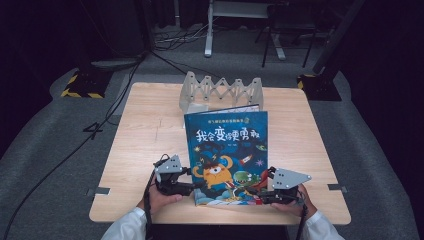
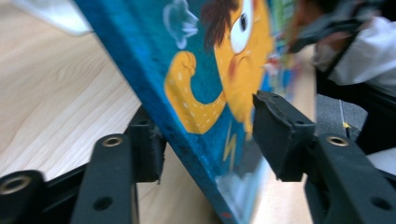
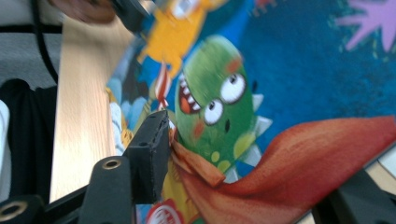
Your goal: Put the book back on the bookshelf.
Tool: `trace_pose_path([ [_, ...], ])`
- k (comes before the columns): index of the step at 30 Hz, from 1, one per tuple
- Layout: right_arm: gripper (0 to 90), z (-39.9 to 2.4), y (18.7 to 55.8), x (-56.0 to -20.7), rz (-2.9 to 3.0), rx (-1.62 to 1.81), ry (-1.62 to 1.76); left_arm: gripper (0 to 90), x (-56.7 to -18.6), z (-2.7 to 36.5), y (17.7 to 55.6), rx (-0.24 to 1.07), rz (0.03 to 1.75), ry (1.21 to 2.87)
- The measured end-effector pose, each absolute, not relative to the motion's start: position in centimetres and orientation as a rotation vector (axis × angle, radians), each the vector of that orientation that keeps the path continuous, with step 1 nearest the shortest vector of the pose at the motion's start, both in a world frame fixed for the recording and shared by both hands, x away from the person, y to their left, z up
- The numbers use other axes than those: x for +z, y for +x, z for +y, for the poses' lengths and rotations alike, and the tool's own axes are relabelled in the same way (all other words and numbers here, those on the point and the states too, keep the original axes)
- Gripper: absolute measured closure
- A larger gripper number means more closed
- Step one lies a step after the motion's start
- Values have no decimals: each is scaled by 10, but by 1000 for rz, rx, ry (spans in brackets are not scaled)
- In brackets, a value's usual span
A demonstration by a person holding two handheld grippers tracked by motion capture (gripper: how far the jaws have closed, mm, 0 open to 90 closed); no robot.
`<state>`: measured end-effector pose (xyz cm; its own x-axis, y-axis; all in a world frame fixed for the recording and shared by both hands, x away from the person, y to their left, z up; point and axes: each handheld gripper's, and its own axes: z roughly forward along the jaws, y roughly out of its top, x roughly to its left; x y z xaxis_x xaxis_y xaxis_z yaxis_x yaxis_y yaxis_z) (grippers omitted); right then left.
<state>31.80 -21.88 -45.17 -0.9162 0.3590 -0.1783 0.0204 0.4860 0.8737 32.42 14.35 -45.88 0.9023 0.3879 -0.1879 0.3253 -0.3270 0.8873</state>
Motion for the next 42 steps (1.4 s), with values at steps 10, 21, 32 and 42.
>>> trace_pose_path([
  [10,592,-233,308,-462,2365,1327,335,587,-440,112,304,238,408,1955],
  [21,582,-247,304,-465,2367,1352,353,720,-436,114,295,283,330,1944],
  [32,420,-285,317,-454,2229,1495,577,825,-436,100,298,293,266,1946],
  [42,367,-251,349,-457,2302,1484,604,824,-436,89,308,310,296,1907],
])
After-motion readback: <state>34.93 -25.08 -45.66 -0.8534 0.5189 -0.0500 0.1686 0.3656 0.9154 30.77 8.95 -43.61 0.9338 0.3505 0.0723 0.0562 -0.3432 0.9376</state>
